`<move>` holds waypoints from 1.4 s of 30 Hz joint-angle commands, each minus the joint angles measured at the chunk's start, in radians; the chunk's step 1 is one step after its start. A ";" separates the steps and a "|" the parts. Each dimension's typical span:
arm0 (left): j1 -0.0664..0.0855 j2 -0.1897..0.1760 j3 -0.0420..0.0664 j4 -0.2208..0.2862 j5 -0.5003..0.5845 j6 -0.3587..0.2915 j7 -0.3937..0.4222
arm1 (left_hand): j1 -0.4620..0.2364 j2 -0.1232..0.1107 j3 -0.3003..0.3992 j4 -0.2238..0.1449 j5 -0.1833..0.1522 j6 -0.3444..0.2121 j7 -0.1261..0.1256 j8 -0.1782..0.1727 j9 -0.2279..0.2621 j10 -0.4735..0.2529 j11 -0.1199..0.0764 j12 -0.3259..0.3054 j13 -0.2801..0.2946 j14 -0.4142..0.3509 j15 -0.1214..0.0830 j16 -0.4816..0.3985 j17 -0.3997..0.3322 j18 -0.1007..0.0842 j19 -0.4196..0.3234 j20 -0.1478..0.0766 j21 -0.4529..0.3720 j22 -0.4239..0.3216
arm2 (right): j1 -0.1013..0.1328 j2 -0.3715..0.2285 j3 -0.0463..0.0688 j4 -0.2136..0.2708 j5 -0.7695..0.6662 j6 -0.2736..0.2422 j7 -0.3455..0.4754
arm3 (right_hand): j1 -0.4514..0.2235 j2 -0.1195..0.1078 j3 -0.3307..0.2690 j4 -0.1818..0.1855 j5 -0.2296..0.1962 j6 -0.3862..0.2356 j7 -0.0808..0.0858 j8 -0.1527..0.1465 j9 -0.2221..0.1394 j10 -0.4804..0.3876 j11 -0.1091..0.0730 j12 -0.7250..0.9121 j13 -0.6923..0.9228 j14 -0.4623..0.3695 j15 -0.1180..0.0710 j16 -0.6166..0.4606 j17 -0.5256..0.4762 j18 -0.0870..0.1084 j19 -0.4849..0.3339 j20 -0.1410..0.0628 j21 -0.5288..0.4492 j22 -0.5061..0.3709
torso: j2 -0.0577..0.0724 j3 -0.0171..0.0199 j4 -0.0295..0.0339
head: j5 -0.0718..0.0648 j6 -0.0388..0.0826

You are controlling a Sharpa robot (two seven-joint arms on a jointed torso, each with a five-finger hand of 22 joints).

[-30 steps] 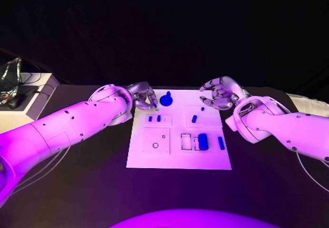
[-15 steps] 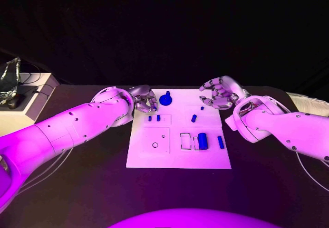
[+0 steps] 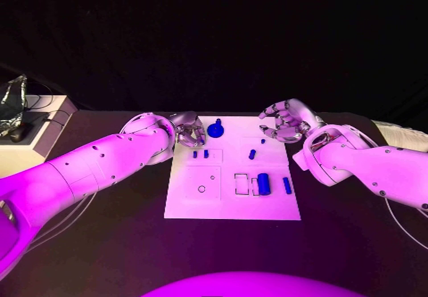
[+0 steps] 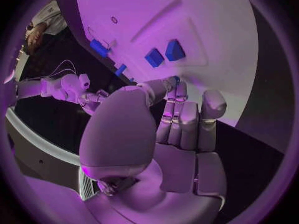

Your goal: Assemble the parts on the task board

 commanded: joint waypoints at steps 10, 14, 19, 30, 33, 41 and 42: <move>-0.002 0.021 -0.006 -0.013 -0.011 0.017 0.000 | -0.012 0.001 0.003 -0.007 -0.003 0.000 0.006 -0.006 0.000 0.007 0.000 -0.007 -0.001 -0.005 0.002 -0.001 -0.005 -0.016 -0.003 0.003 -0.001 -0.001 | 0.000 0.000 0.001 0.002 -0.005 0.008 0.007 | -0.010 0.000 0.004 0.001 0.000 -0.004 -0.002 0.002 0.001 0.001 -0.003 -0.001 0.001 0.077 -0.008 -0.003 0.158 0.016 0.076 -0.008 -0.005 0.222 | 0.001 -0.0009 -0.0004 | -0.005 -0.001; -0.002 0.025 -0.007 -0.014 -0.015 0.019 -0.001 | -0.013 0.001 0.002 -0.007 -0.003 0.000 0.007 -0.006 0.000 0.008 0.001 -0.009 -0.001 -0.005 0.002 -0.001 -0.005 -0.016 -0.003 0.003 -0.001 -0.001 | 0.000 0.001 0.001 0.001 -0.005 0.008 0.007 | -0.010 0.000 0.004 0.001 0.000 -0.004 -0.002 0.002 0.001 0.001 -0.003 -0.001 0.001 0.077 -0.008 -0.003 0.158 0.016 0.076 -0.008 -0.005 0.222 | 0.000 -0.0007 0.0002 | -0.006 -0.001; -0.002 0.025 -0.008 -0.014 -0.027 0.049 -0.020 | -0.013 0.002 0.003 -0.008 -0.003 0.000 0.006 -0.006 0.000 0.008 0.001 -0.011 -0.001 -0.006 0.002 -0.001 -0.005 -0.015 -0.005 0.004 -0.003 -0.003 | 0.000 0.001 0.001 0.001 -0.005 0.009 0.007 | -0.010 0.000 0.004 0.001 0.000 -0.004 -0.002 0.002 0.001 0.001 -0.003 -0.001 0.001 0.077 -0.008 -0.003 0.158 0.016 0.076 -0.008 -0.005 0.222 | 0.000 -0.0006 0.0002 | -0.008 -0.002; -0.002 0.018 -0.009 -0.007 -0.042 0.068 -0.034 | -0.015 0.002 0.003 -0.010 -0.003 0.002 0.006 -0.007 0.000 0.006 0.002 -0.018 -0.001 -0.018 0.004 -0.006 -0.028 -0.013 -0.014 0.005 -0.010 -0.009 | 0.000 0.000 0.001 0.000 -0.005 0.009 0.007 | -0.010 0.000 0.004 0.001 0.000 -0.004 -0.002 0.002 0.001 0.001 -0.003 -0.001 0.001 0.077 -0.008 -0.003 0.158 0.016 0.076 -0.008 -0.005 0.222 | 0.000 -0.0014 0.0018 | -0.009 -0.004; -0.002 0.016 -0.009 -0.004 -0.043 0.058 -0.030 | -0.021 -0.004 -0.002 -0.014 -0.004 -0.012 0.007 -0.018 -0.003 0.004 0.004 -0.029 -0.001 -0.025 0.006 -0.008 -0.034 -0.010 -0.025 0.007 -0.020 -0.017 | 0.000 0.000 0.001 -0.001 -0.005 0.009 0.007 | -0.010 0.000 0.004 0.001 0.000 -0.004 -0.002 0.002 0.001 0.001 -0.003 -0.001 0.001 0.077 -0.008 -0.003 0.158 0.016 0.076 -0.008 -0.005 0.222 | 0.000 -0.0015 0.0016 | -0.009 -0.003; -0.002 0.014 -0.010 0.000 -0.044 0.045 -0.033 | -0.025 -0.006 -0.005 -0.019 -0.004 -0.023 0.010 -0.029 -0.006 -0.002 0.008 -0.044 -0.001 -0.038 0.009 -0.010 -0.049 -0.011 -0.027 0.010 -0.019 -0.015 | 0.000 0.000 0.001 -0.002 -0.008 0.008 0.003 | -0.012 -0.002 0.006 -0.003 0.001 -0.005 -0.003 0.003 0.002 0.003 -0.004 -0.004 -0.004 0.077 -0.009 -0.003 0.158 0.016 0.076 -0.009 -0.007 0.221 | 0.000 -0.0017 0.0011 | -0.007 -0.004; -0.002 0.014 -0.010 0.000 -0.044 0.043 -0.034 | -0.025 -0.007 -0.005 -0.020 -0.004 -0.029 0.010 -0.033 -0.008 -0.001 0.008 -0.045 0.000 -0.039 0.009 -0.010 -0.050 -0.011 -0.027 0.010 -0.020 -0.015 | 0.000 0.000 0.001 -0.002 -0.009 0.008 0.003 | -0.012 -0.002 0.006 -0.003 0.001 -0.005 -0.003 0.003 0.002 0.003 -0.004 -0.004 -0.004 0.077 -0.009 -0.003 0.158 0.016 0.076 -0.009 -0.007 0.221 | 0.000 -0.0017 0.0013 | -0.007 -0.004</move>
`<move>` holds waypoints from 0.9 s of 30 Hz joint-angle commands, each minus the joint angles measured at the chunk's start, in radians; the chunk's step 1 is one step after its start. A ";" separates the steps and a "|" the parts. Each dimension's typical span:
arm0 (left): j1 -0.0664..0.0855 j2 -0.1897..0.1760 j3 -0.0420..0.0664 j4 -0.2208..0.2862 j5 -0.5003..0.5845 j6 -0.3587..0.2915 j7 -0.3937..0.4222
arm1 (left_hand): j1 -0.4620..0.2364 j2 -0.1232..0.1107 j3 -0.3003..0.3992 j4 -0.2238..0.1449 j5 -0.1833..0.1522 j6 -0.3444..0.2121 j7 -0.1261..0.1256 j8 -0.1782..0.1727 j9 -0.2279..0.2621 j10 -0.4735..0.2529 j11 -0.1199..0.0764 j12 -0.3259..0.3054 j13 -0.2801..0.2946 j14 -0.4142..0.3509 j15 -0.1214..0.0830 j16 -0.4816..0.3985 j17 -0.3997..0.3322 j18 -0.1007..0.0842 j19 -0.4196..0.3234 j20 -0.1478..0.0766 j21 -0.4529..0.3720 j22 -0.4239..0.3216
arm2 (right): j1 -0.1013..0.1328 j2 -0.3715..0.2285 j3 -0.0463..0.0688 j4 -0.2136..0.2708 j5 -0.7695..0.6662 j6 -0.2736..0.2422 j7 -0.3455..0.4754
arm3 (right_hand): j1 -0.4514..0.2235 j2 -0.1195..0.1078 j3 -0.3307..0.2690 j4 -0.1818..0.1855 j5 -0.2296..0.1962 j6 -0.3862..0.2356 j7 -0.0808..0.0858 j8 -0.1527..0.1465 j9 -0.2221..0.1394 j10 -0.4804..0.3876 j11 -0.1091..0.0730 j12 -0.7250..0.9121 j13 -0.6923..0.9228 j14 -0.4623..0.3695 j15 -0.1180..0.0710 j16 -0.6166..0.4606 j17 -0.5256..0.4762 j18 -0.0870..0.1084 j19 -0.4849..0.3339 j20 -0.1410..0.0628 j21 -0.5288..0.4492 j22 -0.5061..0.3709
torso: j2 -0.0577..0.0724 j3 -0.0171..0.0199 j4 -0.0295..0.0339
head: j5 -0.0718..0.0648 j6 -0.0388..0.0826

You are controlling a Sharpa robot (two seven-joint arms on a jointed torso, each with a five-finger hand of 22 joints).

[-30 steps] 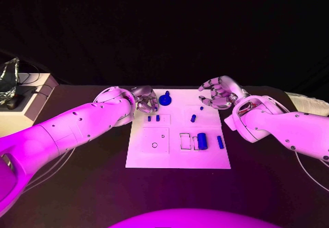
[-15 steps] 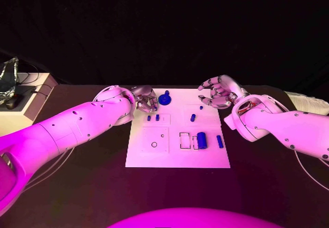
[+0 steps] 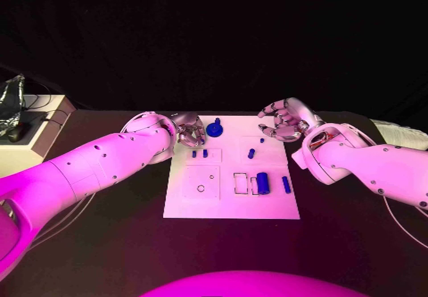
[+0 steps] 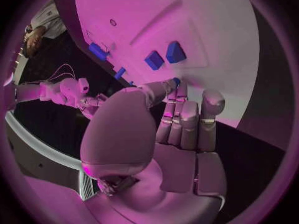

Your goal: Assemble the parts on the task board

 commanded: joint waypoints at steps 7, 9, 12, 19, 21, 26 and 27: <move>-0.007 0.001 -0.005 0.004 -0.011 0.014 -0.011 | -0.011 0.000 -0.003 -0.011 -0.004 -0.029 0.000 -0.022 -0.009 0.002 0.005 -0.012 0.004 -0.013 0.001 -0.004 -0.008 -0.010 -0.003 0.002 0.004 0.004 | 0.000 0.000 0.001 0.000 -0.009 0.008 0.003 | -0.008 0.002 0.003 0.000 0.001 -0.005 -0.003 0.003 0.001 0.003 -0.004 -0.004 -0.001 0.077 -0.009 -0.003 0.158 0.016 0.079 -0.005 -0.007 0.221 | 0.000 -0.0001 -0.0003 | 0.002 -0.002; -0.007 0.000 -0.005 0.005 -0.011 0.012 -0.011 | -0.012 -0.002 -0.003 -0.012 -0.005 -0.038 0.000 -0.029 -0.012 0.002 0.004 -0.015 0.005 -0.015 0.001 -0.004 -0.011 -0.010 -0.005 0.002 0.002 0.002 | 0.000 0.000 0.001 0.000 -0.009 0.007 0.003 | -0.008 0.002 0.003 0.000 0.001 -0.005 -0.003 0.003 0.001 0.003 -0.004 -0.004 -0.001 0.077 -0.009 -0.003 0.158 0.016 0.079 -0.005 -0.007 0.221 | 0.001 0.0000 -0.0004 | 0.002 -0.002; -0.007 -0.002 -0.005 0.008 -0.011 0.009 -0.012 | -0.016 -0.006 -0.004 -0.014 -0.004 -0.057 -0.002 -0.042 -0.018 -0.002 0.005 -0.022 0.006 -0.020 0.002 -0.004 -0.017 -0.009 -0.008 0.003 0.000 0.000 | 0.000 0.000 0.001 -0.001 -0.009 0.007 0.003 | -0.009 0.001 0.003 -0.001 0.001 -0.005 -0.003 0.003 0.001 0.000 -0.004 -0.009 -0.005 0.077 -0.009 -0.004 0.157 0.017 0.079 -0.006 -0.007 0.220 | 0.000 -0.0002 -0.0005 | 0.002 -0.002; -0.008 -0.007 -0.005 0.016 -0.011 0.002 -0.014 | -0.020 -0.014 -0.008 -0.018 -0.004 -0.124 -0.034 -0.084 -0.040 -0.001 0.007 -0.032 0.012 -0.026 0.004 0.000 -0.021 -0.009 -0.012 0.005 -0.003 -0.001 | 0.000 0.000 0.001 -0.002 -0.009 0.004 0.004 | -0.010 0.000 0.003 -0.001 0.001 -0.006 -0.003 0.002 0.001 -0.006 -0.004 -0.017 -0.013 0.076 -0.009 -0.006 0.153 0.018 0.077 -0.006 -0.013 0.217 | 0.000 -0.0002 -0.0002 | 0.003 -0.003; -0.008 -0.010 -0.005 0.019 -0.011 -0.001 -0.014 | -0.021 -0.014 -0.009 -0.018 -0.004 -0.132 -0.038 -0.089 -0.043 0.000 0.007 -0.033 0.013 -0.027 0.004 0.001 -0.021 -0.009 -0.011 0.005 -0.002 0.000 | 0.000 0.000 0.001 -0.003 -0.009 0.004 0.004 | -0.010 0.000 0.003 -0.001 0.001 -0.006 -0.003 0.002 0.001 -0.006 -0.004 -0.017 -0.013 0.076 -0.009 -0.006 0.153 0.018 0.077 -0.006 -0.013 0.217 | 0.000 -0.0004 0.0001 | 0.003 -0.003; -0.008 -0.012 -0.005 0.023 -0.011 -0.005 -0.011 | -0.021 -0.014 -0.009 -0.018 -0.004 -0.132 -0.039 -0.089 -0.043 0.000 0.007 -0.033 0.013 -0.029 0.004 0.000 -0.027 -0.009 -0.011 0.005 -0.002 0.000 | 0.000 0.000 0.001 -0.004 -0.009 0.004 0.005 | -0.011 -0.001 0.003 -0.001 0.001 -0.007 -0.002 0.002 0.001 -0.009 -0.004 -0.021 -0.016 0.075 -0.009 -0.008 0.147 0.019 0.075 -0.006 -0.017 0.214 | 0.000 -0.0001 -0.0003 | 0.004 -0.002; -0.008 -0.013 -0.005 0.024 -0.011 -0.005 -0.011 | -0.021 -0.014 -0.009 -0.018 -0.004 -0.133 -0.039 -0.089 -0.044 0.001 0.006 -0.033 0.014 -0.031 0.004 0.000 -0.029 -0.009 -0.011 0.005 -0.001 0.000 | 0.000 0.000 0.001 -0.004 -0.009 0.004 0.005 | -0.011 -0.001 0.003 -0.001 0.001 -0.007 -0.002 0.002 0.001 -0.009 -0.004 -0.021 -0.016 0.075 -0.009 -0.008 0.147 0.019 0.075 -0.006 -0.017 0.214 | 0.000 0.0001 -0.0005 | 0.004 -0.003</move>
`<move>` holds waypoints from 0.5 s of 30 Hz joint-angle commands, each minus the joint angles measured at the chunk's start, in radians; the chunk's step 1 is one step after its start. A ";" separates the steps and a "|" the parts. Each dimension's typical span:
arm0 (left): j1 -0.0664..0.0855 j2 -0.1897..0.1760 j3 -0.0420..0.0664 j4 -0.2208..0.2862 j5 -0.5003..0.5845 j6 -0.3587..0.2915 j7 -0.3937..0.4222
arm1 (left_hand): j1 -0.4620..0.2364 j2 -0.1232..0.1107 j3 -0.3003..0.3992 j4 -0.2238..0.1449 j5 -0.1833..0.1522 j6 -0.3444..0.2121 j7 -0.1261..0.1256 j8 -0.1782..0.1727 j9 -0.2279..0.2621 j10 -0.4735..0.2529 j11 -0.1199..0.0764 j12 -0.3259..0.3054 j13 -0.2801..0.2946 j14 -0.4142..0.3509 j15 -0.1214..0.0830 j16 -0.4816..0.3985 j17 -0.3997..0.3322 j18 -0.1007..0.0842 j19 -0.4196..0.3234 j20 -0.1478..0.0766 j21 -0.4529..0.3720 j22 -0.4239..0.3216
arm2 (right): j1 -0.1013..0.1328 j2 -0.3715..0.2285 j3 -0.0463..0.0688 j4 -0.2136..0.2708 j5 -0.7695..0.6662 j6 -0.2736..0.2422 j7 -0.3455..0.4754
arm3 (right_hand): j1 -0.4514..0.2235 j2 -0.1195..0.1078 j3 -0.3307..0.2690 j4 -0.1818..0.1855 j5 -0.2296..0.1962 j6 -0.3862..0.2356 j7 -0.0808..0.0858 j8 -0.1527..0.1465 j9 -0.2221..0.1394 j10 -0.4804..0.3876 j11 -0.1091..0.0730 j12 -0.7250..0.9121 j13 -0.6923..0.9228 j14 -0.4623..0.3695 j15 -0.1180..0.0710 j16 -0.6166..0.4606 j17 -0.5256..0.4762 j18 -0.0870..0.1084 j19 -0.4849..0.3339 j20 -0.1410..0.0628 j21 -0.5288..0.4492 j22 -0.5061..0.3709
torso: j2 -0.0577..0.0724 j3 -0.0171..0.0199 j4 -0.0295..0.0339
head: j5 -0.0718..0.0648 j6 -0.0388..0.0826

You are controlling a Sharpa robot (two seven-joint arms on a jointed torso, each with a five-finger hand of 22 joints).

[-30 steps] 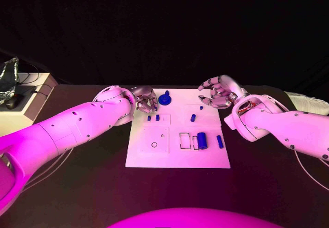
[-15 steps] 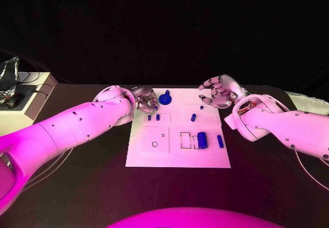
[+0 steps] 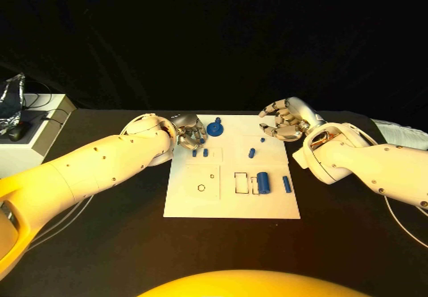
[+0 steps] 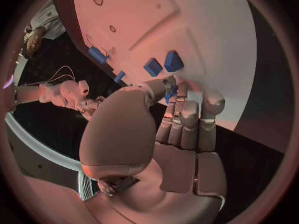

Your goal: Assemble the parts on the task board

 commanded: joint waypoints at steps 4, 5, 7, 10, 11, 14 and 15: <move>0.000 -0.002 0.001 0.009 -0.005 -0.003 0.003 | -0.006 0.002 0.000 0.000 -0.004 -0.010 0.001 -0.007 -0.002 0.004 0.005 -0.002 0.003 -0.008 0.002 0.000 -0.003 -0.009 -0.006 0.000 -0.002 0.000 | 0.000 0.000 0.001 0.000 -0.008 0.005 0.006 | -0.011 -0.001 0.003 -0.001 0.001 -0.007 -0.002 0.002 0.001 -0.005 0.000 -0.003 -0.001 0.075 -0.009 -0.004 0.147 0.019 0.075 -0.006 -0.006 0.214 | 0.000 0.0003 -0.0007 | 0.001 0.000; -0.001 -0.003 0.001 0.010 -0.005 -0.004 0.003 | -0.006 0.002 0.000 0.000 -0.004 -0.010 0.001 -0.007 -0.002 0.004 0.005 -0.002 0.003 -0.008 0.002 0.000 -0.003 -0.009 -0.006 0.000 -0.002 0.000 | 0.000 0.000 0.001 -0.001 -0.008 0.005 0.006 | -0.011 -0.001 0.003 -0.001 0.001 -0.007 -0.002 0.002 0.001 -0.005 0.000 -0.003 -0.001 0.075 -0.009 -0.004 0.147 0.019 0.075 -0.006 -0.006 0.214 | 0.000 0.0002 -0.0007 | 0.001 0.000; -0.001 -0.006 0.001 0.012 -0.005 -0.008 0.003 | -0.006 0.002 0.000 0.000 -0.004 -0.010 0.001 -0.007 -0.002 0.005 0.005 -0.002 0.003 -0.007 0.002 0.001 -0.002 -0.009 -0.005 0.000 -0.001 0.001 | 0.000 0.000 0.001 -0.001 -0.008 0.005 0.006 | -0.011 -0.001 0.004 -0.002 0.001 -0.008 -0.002 0.002 0.001 -0.007 0.000 -0.006 -0.003 0.074 -0.009 -0.005 0.146 0.020 0.073 -0.006 -0.010 0.212 | 0.000 0.0002 -0.0011 | 0.000 0.000; -0.001 -0.010 0.001 0.014 -0.005 -0.013 0.001 | -0.006 0.002 0.000 0.000 -0.004 -0.010 0.001 -0.007 -0.002 0.005 0.005 -0.002 0.003 -0.008 0.001 0.001 -0.003 -0.009 -0.006 0.000 -0.002 -0.001 | 0.000 0.000 0.001 -0.002 -0.008 0.005 0.006 | -0.011 -0.002 0.005 -0.003 0.001 -0.009 -0.002 0.002 0.001 -0.015 0.000 -0.016 -0.012 0.072 -0.009 -0.009 0.136 0.022 0.069 -0.006 -0.019 0.206 | 0.000 0.0004 -0.0011 | 0.000 0.000; -0.002 -0.012 0.001 0.014 -0.005 -0.015 0.000 | -0.006 0.002 0.000 0.000 -0.004 -0.010 0.001 -0.007 -0.002 0.005 0.005 -0.002 0.003 -0.008 0.001 0.001 -0.003 -0.008 -0.007 0.000 -0.003 -0.002 | 0.000 0.000 0.001 -0.003 -0.008 0.005 0.007 | -0.011 -0.003 0.005 -0.003 0.001 -0.010 -0.002 0.001 0.001 -0.020 0.000 -0.023 -0.018 0.071 -0.009 -0.010 0.134 0.023 0.067 -0.006 -0.024 0.203 | -0.001 0.0003 -0.0010 | 0.000 0.000; -0.002 -0.016 0.002 0.015 -0.005 -0.018 -0.003 | -0.007 0.002 -0.002 0.000 -0.004 -0.016 -0.001 -0.011 -0.005 0.004 0.005 -0.002 0.005 -0.008 0.001 0.001 -0.004 -0.008 -0.009 -0.001 -0.005 -0.003 | 0.000 0.000 0.001 -0.006 -0.007 0.005 0.007 | -0.012 -0.003 0.009 -0.005 0.001 -0.011 -0.002 0.002 0.001 -0.050 0.000 -0.066 -0.059 0.068 -0.010 -0.016 0.124 0.026 0.063 -0.006 -0.035 0.196 | -0.001 0.0001 -0.0005 | -0.001 0.001; -0.002 -0.018 0.003 0.015 -0.005 -0.018 -0.005 | -0.007 0.001 -0.002 0.000 -0.004 -0.018 -0.002 -0.013 -0.005 0.003 0.006 -0.003 0.005 -0.010 0.001 0.001 -0.006 -0.007 -0.012 -0.001 -0.008 -0.005 | 0.000 -0.001 0.001 -0.007 -0.007 0.005 0.007 | -0.012 -0.003 0.010 -0.005 0.001 -0.012 -0.002 0.002 0.001 -0.055 0.000 -0.073 -0.065 0.068 -0.010 -0.016 0.124 0.026 0.062 -0.006 -0.037 0.195 | -0.001 0.0002 -0.0004 | -0.002 0.002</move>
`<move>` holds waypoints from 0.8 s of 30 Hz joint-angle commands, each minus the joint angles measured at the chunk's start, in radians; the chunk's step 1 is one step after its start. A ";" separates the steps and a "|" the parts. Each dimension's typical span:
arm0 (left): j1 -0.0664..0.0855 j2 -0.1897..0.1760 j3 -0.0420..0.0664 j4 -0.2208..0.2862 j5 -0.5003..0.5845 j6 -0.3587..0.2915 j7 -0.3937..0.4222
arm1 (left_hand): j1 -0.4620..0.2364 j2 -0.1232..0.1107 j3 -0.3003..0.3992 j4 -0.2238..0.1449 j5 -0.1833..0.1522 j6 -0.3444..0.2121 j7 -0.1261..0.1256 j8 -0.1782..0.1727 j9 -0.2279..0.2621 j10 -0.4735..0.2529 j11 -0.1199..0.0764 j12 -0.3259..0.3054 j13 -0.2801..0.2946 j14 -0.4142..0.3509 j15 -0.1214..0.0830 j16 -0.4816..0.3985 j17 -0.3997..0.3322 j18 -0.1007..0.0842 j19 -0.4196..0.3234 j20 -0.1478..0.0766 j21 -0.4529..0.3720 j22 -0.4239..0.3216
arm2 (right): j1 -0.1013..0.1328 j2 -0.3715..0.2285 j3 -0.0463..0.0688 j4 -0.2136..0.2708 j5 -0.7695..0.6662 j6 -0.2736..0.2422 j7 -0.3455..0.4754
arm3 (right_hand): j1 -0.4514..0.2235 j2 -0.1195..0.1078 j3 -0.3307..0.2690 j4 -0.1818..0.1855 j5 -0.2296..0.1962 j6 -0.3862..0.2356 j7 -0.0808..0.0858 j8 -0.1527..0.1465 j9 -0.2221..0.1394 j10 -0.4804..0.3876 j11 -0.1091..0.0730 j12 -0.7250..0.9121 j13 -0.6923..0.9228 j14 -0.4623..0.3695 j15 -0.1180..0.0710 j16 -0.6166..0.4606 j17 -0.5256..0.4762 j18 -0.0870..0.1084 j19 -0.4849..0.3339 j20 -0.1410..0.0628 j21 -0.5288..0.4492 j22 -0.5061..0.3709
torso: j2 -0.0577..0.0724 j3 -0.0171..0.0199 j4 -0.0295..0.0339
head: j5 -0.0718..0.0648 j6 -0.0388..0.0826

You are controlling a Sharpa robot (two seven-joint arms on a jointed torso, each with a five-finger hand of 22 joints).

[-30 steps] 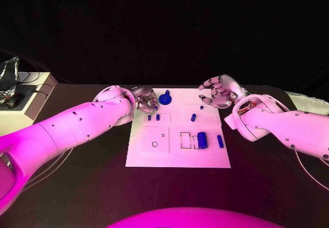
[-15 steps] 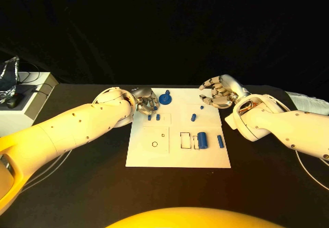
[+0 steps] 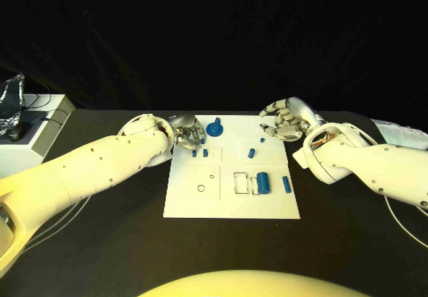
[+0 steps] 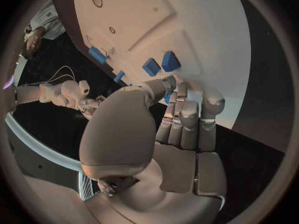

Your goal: Assemble the parts on the task board

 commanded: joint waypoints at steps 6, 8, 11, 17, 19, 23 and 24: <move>0.000 -0.012 0.005 -0.001 -0.006 -0.007 -0.014 | -0.009 0.001 -0.007 0.000 -0.004 -0.014 -0.003 -0.008 -0.005 -0.012 0.011 -0.010 0.003 -0.021 0.002 -0.003 -0.022 -0.003 -0.027 0.001 -0.023 -0.016 | 0.000 -0.001 0.000 -0.012 -0.004 0.007 0.012 | -0.012 -0.003 0.025 -0.010 -0.002 -0.010 0.000 0.006 0.005 -0.121 -0.004 -0.211 -0.196 0.058 -0.013 -0.026 0.087 0.018 0.052 -0.009 -0.033 0.178 | -0.002 -0.0001 -0.0002 | -0.002 0.006; 0.000 -0.016 0.007 -0.001 -0.006 -0.005 -0.017 | -0.009 0.001 -0.008 0.000 -0.004 -0.013 -0.003 -0.008 -0.005 -0.019 0.013 -0.012 0.003 -0.027 0.004 -0.005 -0.029 -0.002 -0.032 0.002 -0.027 -0.020 | 0.000 -0.001 0.000 -0.016 -0.003 0.009 0.014 | -0.015 -0.005 0.032 -0.012 -0.005 -0.011 -0.001 0.008 0.007 -0.157 -0.006 -0.291 -0.271 0.056 -0.014 -0.032 0.077 0.019 0.050 -0.010 -0.041 0.174 | -0.001 -0.0002 0.0000 | -0.002 0.006; 0.000 -0.025 0.010 0.001 -0.006 -0.001 -0.022 | -0.009 -0.001 -0.012 0.000 -0.004 -0.013 -0.004 -0.009 -0.007 -0.035 0.019 -0.017 0.004 -0.041 0.009 -0.008 -0.045 0.000 -0.044 0.005 -0.038 -0.028 | 0.000 -0.003 0.000 -0.025 -0.001 0.013 0.018 | -0.019 -0.008 0.044 -0.016 -0.011 -0.011 -0.003 0.011 0.010 -0.195 -0.006 -0.409 -0.375 0.053 -0.016 -0.042 0.062 0.023 0.045 -0.012 -0.056 0.164 | -0.002 -0.0002 0.0005 | -0.003 0.007; 0.000 -0.044 0.028 0.005 0.003 -0.039 -0.010 | -0.009 -0.001 -0.017 0.001 -0.004 -0.016 -0.008 -0.013 -0.012 -0.073 0.032 -0.028 0.002 -0.085 0.021 -0.020 -0.101 0.005 -0.068 0.015 -0.061 -0.046 | 0.000 -0.006 0.000 -0.049 0.000 0.037 0.029 | -0.012 -0.010 0.068 -0.042 -0.049 -0.003 -0.001 0.019 0.017 -0.174 -0.005 -0.618 -0.555 0.053 -0.017 -0.053 0.048 0.025 0.044 -0.012 -0.074 0.156 | -0.003 -0.0009 0.0006 | -0.004 0.011; 0.000 -0.055 0.038 0.008 0.039 -0.076 0.017 | -0.003 0.006 -0.011 0.000 -0.004 -0.007 0.002 -0.009 -0.012 -0.075 0.033 -0.026 0.004 -0.098 0.021 -0.025 -0.120 0.006 -0.070 0.018 -0.062 -0.047 | 0.000 -0.007 0.000 -0.061 -0.012 0.057 0.033 | 0.004 -0.005 0.078 -0.056 -0.082 0.007 0.000 0.013 0.015 -0.172 -0.003 -0.672 -0.600 0.054 -0.014 -0.052 0.052 0.026 0.045 -0.014 -0.074 0.156 | -0.003 -0.0009 0.0008 | -0.005 0.014; 0.000 -0.083 0.057 0.017 0.225 -0.154 0.115 | 0.003 0.019 0.008 -0.001 -0.005 0.063 0.045 0.028 -0.002 -0.056 0.026 -0.008 0.010 -0.202 0.015 -0.089 -0.304 0.036 -0.174 0.015 -0.165 -0.134 | 0.000 -0.007 0.000 -0.088 -0.069 0.103 0.038 | 0.028 0.001 0.088 -0.082 -0.134 0.044 -0.001 0.002 0.009 -0.146 0.000 -0.772 -0.686 0.055 -0.012 -0.051 0.055 0.024 0.048 -0.011 -0.068 0.162 | -0.006 0.0003 0.0006 | -0.008 0.017; 0.000 -0.092 0.061 0.021 0.294 -0.166 0.142 | 0.003 0.023 0.010 -0.001 -0.005 0.073 0.054 0.036 -0.001 -0.047 0.022 0.002 0.014 -0.216 0.012 -0.109 -0.318 0.047 -0.224 0.012 -0.214 -0.173 | 0.000 -0.006 0.000 -0.096 -0.087 0.117 0.039 | 0.032 0.002 0.089 -0.086 -0.142 0.050 -0.001 0.000 0.009 -0.144 0.001 -0.789 -0.700 0.055 -0.011 -0.051 0.055 0.023 0.049 -0.011 -0.066 0.163 | -0.006 0.0003 0.0005 | -0.009 0.019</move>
